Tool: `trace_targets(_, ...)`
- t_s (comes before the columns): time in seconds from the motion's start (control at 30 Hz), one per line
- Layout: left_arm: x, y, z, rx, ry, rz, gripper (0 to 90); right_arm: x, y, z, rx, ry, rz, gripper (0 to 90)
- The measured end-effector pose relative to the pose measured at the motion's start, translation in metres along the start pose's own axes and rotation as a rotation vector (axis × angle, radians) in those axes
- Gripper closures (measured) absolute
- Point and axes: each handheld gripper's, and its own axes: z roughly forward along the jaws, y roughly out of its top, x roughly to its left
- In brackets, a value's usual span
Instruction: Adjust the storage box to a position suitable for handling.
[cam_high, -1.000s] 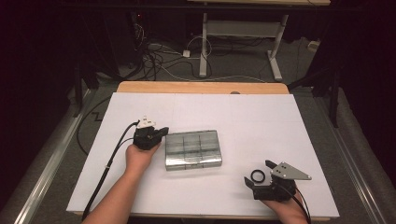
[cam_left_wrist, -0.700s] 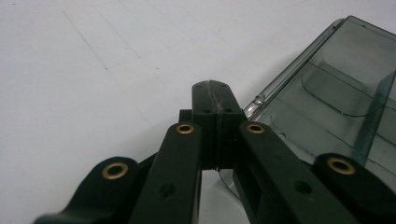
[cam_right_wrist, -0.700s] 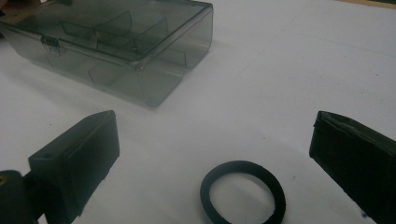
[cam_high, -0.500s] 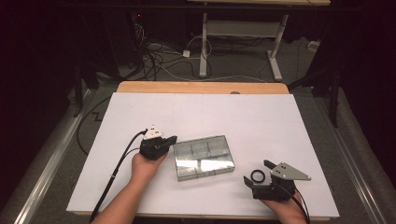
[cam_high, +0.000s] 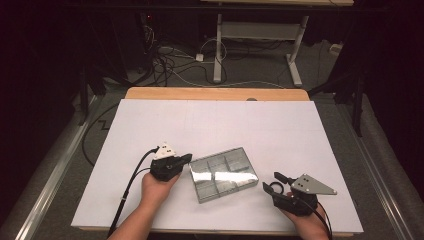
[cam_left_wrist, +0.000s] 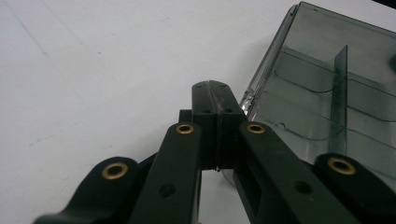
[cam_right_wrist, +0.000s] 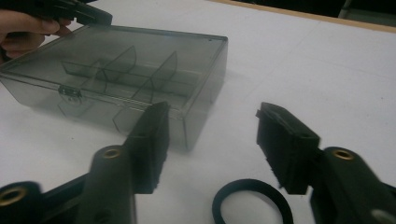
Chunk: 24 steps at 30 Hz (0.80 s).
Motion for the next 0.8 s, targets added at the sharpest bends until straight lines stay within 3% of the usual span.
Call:
trace_targets(0.03, 0.001, -0.002, -0.004, -0.003, 0.0, -0.006, 87.7, 0.0, 0.0, 0.0, 0.0, 0.0, 0.0, 51.0)
trace_targets(0.07, 0.001, -0.004, -0.009, -0.003, 0.001, -0.012, 87.7, 0.002, 0.001, 0.001, 0.005, 0.005, -0.007, 60.8)
trace_targets(0.1, 0.0, -0.006, -0.013, 0.0, 0.003, -0.01, 87.7, 0.002, 0.001, 0.001, 0.005, 0.005, -0.007, 60.8)
trace_targets(0.17, -0.004, -0.012, -0.024, 0.019, 0.012, 0.007, 87.6, 0.002, 0.002, 0.007, 0.019, 0.0, -0.008, 74.7)
trace_targets(0.23, -0.008, -0.02, -0.036, 0.021, 0.002, -0.005, 87.6, 0.0, 0.003, 0.01, 0.023, -0.006, 0.008, 86.3)
trace_targets(0.3, -0.012, -0.028, -0.046, 0.031, -0.008, -0.011, 87.7, -0.001, 0.003, 0.013, 0.026, -0.014, 0.011, 90.0)
trace_targets(0.5, -0.022, -0.043, -0.062, 0.028, -0.064, -0.011, 87.7, -0.004, 0.009, 0.035, 0.108, -0.022, 0.011, 90.0)
trace_targets(0.8, -0.023, -0.044, -0.058, 0.043, -0.065, -0.008, 87.6, -0.002, 0.012, 0.054, 0.149, -0.014, -0.005, 90.0)
